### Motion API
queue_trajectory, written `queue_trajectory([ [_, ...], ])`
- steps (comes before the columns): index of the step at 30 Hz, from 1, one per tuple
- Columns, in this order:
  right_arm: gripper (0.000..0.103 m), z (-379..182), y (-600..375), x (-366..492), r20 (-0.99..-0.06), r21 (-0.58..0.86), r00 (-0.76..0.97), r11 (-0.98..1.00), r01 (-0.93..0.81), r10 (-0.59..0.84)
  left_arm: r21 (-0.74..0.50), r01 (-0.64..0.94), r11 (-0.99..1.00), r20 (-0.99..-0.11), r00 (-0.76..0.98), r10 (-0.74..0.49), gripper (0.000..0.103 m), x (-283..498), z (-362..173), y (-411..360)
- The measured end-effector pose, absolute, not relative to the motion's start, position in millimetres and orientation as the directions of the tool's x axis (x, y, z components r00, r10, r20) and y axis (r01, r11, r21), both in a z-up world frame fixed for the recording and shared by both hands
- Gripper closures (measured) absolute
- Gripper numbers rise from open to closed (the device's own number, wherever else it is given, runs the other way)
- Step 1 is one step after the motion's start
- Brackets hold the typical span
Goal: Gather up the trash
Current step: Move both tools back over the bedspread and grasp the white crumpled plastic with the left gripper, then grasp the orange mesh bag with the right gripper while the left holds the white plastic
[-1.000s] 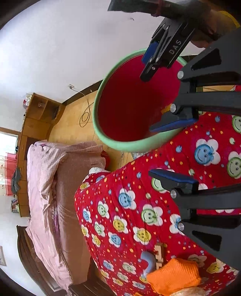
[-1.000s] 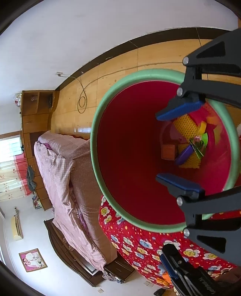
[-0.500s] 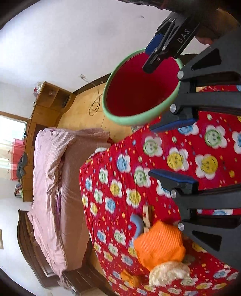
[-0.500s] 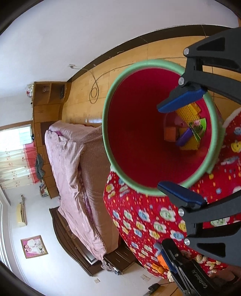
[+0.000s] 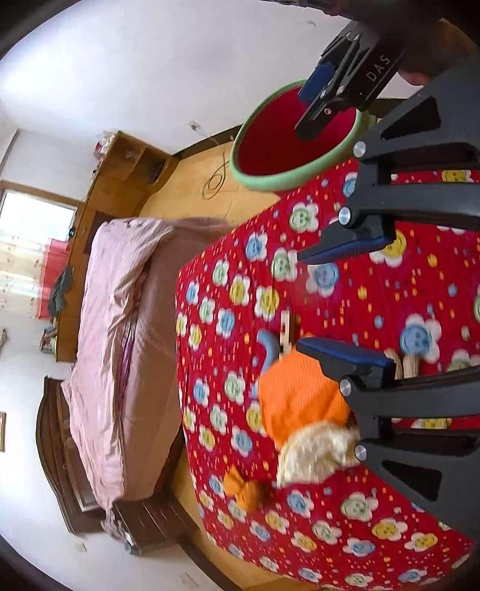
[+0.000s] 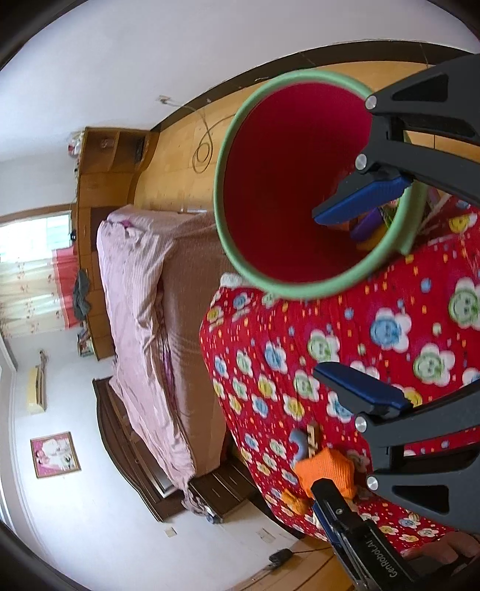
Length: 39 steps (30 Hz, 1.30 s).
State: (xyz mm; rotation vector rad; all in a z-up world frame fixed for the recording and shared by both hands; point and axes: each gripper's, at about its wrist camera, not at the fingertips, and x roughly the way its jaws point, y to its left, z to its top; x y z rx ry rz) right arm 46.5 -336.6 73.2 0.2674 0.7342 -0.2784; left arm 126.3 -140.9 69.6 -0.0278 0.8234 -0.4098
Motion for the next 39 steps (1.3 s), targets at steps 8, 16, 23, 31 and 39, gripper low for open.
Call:
queue_trajectory([
  [8, 0.024, 70, -304, 62, -0.696, 0.146, 0.711, 0.950, 0.277, -0.100, -0.176, 0.264, 0.948, -0.704, 0.640, -0.308, 0.062, 133, 69, -98],
  [16, 0.022, 63, -276, 79, -0.708, 0.168, 0.705, 0.961, 0.217, -0.036, -0.169, 0.173, 0.970, -0.724, 0.647, -0.241, 0.058, 144, 60, -55],
  [23, 0.022, 58, -261, 89, -0.719, 0.180, 0.695, 0.966, 0.187, -0.001, -0.156, 0.136, 0.978, -0.756, 0.621, -0.207, 0.049, 156, 41, -42],
  [31, 0.022, 52, -255, 98, -0.737, 0.179, 0.676, 0.968, 0.174, 0.015, -0.206, 0.171, 0.964, -0.765, 0.585, -0.267, 0.049, 170, 25, -46],
  [39, 0.022, 48, -244, 108, -0.746, 0.195, 0.664, 0.971, 0.140, 0.054, -0.248, 0.195, 0.949, -0.749, 0.582, -0.315, 0.087, 170, 22, -41],
])
